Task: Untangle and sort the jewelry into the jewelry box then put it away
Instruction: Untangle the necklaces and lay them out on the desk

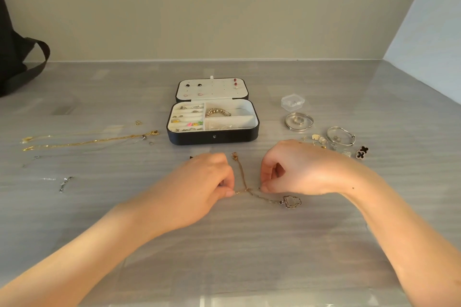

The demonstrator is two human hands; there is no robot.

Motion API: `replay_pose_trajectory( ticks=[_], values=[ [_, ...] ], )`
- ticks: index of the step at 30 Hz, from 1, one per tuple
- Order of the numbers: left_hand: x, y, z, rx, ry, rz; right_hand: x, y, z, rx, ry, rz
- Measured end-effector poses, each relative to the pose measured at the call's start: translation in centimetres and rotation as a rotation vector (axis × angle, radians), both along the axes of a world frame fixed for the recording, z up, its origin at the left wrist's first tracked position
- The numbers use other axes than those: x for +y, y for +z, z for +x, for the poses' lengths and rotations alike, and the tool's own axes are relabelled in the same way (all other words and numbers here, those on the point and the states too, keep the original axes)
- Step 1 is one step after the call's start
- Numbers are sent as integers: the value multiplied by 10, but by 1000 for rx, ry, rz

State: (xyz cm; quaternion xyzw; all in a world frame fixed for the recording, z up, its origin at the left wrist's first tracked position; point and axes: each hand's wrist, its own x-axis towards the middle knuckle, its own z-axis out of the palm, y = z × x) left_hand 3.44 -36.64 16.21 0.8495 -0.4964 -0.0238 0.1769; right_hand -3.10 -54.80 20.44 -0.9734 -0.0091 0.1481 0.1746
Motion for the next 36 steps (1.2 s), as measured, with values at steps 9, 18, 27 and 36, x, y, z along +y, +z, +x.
replay_pose_trajectory(
  ticks=[9,18,27,36],
  values=[
    [8,-2,0,18,-20,-91,-1,1,0,15,3,7],
    [-4,18,16,95,-3,-107,-2,1,1,27,9,19],
    [-49,52,34,138,-98,-28,-13,2,3,62,50,116],
    [-97,45,45,180,-213,119,-26,4,0,126,112,143]
  ],
)
